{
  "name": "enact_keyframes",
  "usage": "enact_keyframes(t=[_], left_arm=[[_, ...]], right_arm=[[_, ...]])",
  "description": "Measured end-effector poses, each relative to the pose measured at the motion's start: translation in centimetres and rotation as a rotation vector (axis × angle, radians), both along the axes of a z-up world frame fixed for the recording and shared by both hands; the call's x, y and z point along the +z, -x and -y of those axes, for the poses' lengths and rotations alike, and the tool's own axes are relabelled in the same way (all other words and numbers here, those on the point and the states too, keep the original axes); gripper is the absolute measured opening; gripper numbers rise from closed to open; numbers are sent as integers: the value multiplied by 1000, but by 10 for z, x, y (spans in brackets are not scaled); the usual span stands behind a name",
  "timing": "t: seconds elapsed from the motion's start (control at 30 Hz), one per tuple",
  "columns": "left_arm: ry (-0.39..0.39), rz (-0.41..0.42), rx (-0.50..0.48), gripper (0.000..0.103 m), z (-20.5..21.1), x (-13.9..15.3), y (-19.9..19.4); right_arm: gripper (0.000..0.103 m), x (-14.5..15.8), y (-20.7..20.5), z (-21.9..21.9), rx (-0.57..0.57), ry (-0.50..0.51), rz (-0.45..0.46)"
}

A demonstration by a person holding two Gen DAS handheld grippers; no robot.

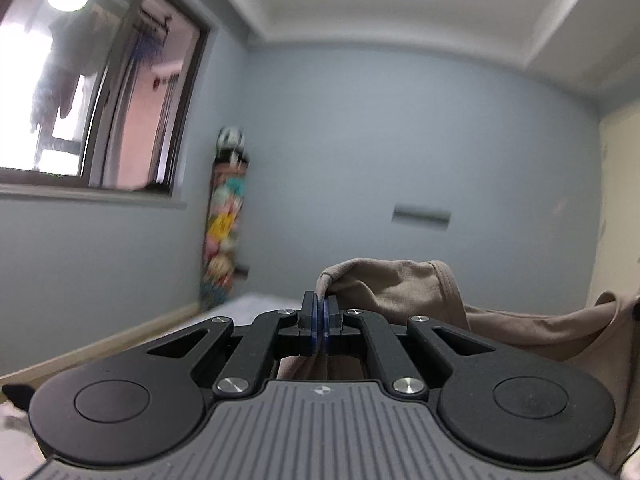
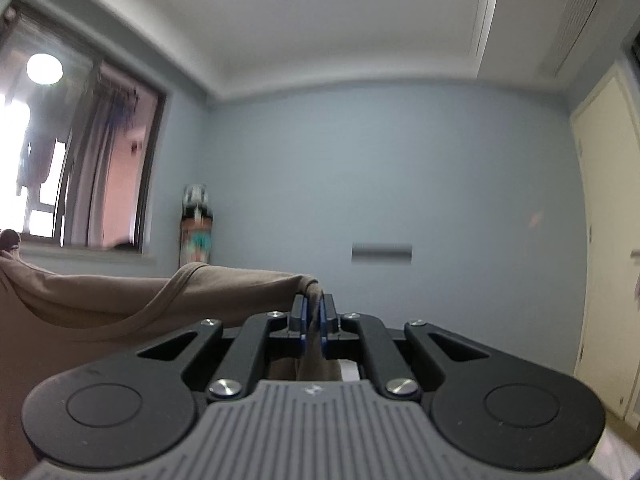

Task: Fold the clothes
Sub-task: 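Grasp the shirt shoulders with both grippers and lift it up to shake, then lay the beige shirt flat on the bed and open both grippers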

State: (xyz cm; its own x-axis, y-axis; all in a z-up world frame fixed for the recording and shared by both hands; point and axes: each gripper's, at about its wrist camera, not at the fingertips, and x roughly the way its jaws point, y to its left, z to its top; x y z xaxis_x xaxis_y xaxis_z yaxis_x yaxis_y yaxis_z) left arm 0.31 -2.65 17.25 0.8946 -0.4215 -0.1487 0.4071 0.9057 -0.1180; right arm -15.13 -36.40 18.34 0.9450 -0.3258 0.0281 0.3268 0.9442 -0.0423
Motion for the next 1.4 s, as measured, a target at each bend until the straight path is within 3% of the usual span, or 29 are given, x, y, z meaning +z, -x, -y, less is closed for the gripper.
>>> enact_keyframes(t=[0.13,0.27,0.6,0.7,0.87,0.97,1.0,1.07,1.33,1.4], left_arm=[[-91,-132,19,1,32,-53,-66],[-189,-214,33,1,59,-106,-133],[-391,-456,17,1,130,-249,-278],[-438,-514,-2,1,140,-294,-288],[-471,-565,-32,3,147,-340,-298],[-485,-535,-52,4,148,-341,-295],[-482,-535,-59,11,146,-337,-293],[-459,-537,-79,23,138,-327,-296],[-473,-448,-175,45,142,-292,-298],[-464,-465,-227,45,152,-292,-307]], right_arm=[[7,-52,-61,15,-6,-19,-157],[7,-110,-132,33,-7,-42,-307],[7,-271,-303,83,-1,-91,-600],[7,-313,-331,93,-4,-116,-662],[10,-351,-364,100,16,-164,-736],[24,-355,-362,105,24,-168,-739],[25,-354,-365,106,29,-173,-743],[38,-346,-355,108,39,-196,-747],[44,-305,-349,117,129,-268,-708],[44,-301,-358,117,151,-270,-713]])
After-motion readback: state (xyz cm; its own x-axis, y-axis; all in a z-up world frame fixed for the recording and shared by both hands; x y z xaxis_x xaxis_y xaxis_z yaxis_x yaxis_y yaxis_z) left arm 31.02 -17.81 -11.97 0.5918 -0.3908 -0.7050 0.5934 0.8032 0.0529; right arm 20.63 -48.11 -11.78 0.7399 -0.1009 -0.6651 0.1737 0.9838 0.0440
